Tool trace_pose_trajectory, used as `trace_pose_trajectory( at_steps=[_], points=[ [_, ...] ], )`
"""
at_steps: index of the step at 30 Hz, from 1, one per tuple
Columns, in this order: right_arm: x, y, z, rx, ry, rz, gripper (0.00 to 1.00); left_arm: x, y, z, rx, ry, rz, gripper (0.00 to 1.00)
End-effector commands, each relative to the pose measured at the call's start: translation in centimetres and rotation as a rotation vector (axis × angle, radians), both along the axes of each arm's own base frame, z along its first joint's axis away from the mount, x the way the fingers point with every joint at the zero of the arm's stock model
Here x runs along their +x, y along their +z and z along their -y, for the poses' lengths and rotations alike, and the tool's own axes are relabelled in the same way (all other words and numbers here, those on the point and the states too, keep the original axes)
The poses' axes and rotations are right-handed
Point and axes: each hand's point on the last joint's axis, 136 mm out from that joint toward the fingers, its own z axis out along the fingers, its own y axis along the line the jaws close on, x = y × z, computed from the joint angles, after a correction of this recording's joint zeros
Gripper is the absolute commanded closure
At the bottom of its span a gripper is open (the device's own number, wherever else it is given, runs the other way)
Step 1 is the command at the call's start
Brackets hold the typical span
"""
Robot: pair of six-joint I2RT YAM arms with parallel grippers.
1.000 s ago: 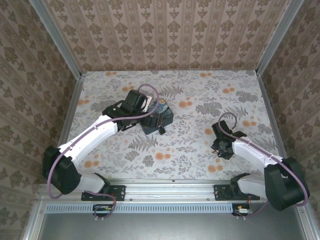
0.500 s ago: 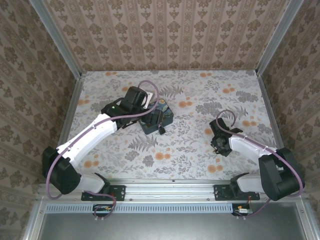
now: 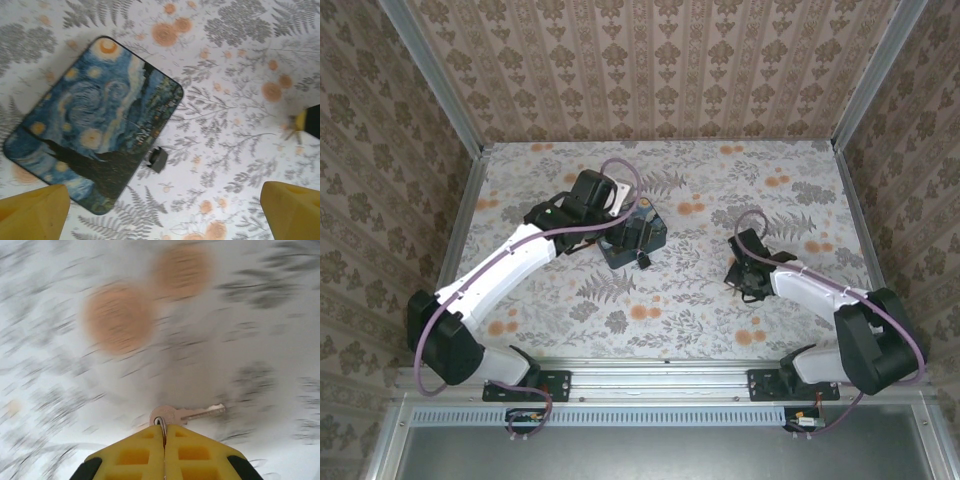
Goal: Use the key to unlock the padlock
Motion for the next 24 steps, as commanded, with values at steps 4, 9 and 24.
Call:
trace_pose_trajectory(
  at_steps=[4,9,24],
  points=[
    [1.7,7.9,-10.0,0.19,0.58,0.292,0.93,-2.4,-1.1,3.6,-0.222,-0.05,-0.192,0.01],
    [1.1,12.4,-14.1,0.342,0.759,0.425,0.93,-3.1,-2.0,5.1,-0.382,-0.055,-0.325,0.07],
    [3.7,11.9,-14.9,0.458,0.492,0.263,0.95,-5.4,-2.9,5.7,-0.644,-0.035,-0.48,0.38]
  ],
)
